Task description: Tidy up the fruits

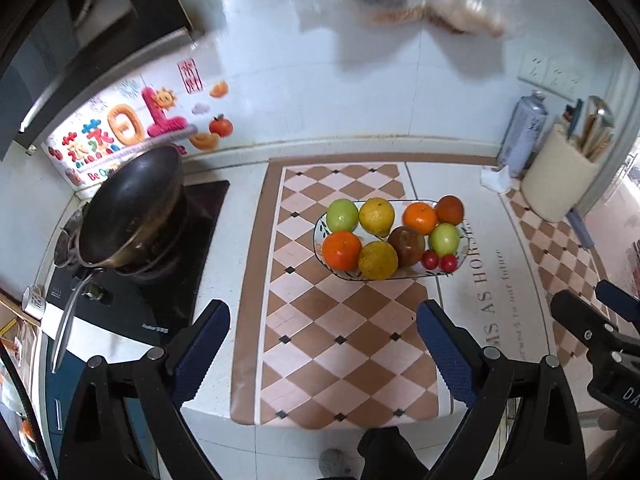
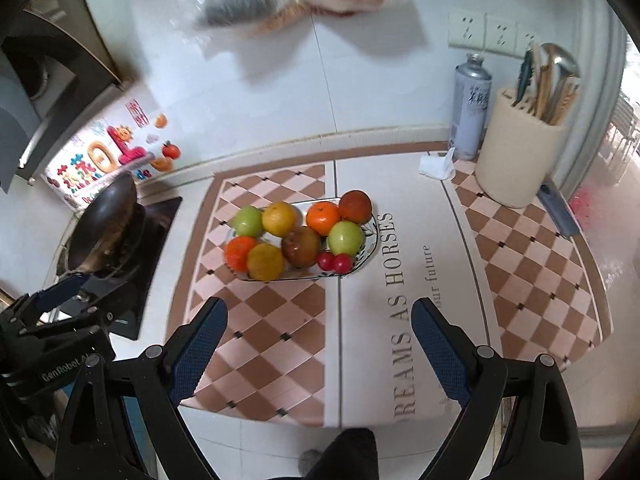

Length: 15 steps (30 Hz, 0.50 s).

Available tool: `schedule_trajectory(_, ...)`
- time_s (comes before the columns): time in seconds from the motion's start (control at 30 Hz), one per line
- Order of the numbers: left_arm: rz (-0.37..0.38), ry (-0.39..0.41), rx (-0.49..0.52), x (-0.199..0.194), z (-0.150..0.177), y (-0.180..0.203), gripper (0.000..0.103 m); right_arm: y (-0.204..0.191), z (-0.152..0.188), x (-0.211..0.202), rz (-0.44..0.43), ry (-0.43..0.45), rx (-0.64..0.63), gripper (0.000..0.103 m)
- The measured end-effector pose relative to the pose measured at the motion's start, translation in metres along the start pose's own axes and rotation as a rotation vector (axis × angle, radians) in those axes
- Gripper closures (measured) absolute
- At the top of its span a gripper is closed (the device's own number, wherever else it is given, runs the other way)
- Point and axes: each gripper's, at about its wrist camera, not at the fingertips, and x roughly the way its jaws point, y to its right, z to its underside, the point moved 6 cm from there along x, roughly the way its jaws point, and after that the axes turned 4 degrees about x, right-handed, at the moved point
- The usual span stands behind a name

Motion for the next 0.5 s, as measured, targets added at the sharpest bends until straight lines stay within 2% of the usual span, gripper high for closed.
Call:
schedule_trajectory(0.13, 0.033, 0.039, -0.001, -0.034, 0.017, -0.008, 0.007, -0.014, 0.019, -0.039, 0.008, 0.041, 0.006, 0.007)
schedule_trajectory(0.5, 0.025, 0.143, 0.007, -0.12, 0.052, -0.029, 0.007, -0.035, 0.061, -0.139, 0.003, 0.142, -0.022, 0.005)
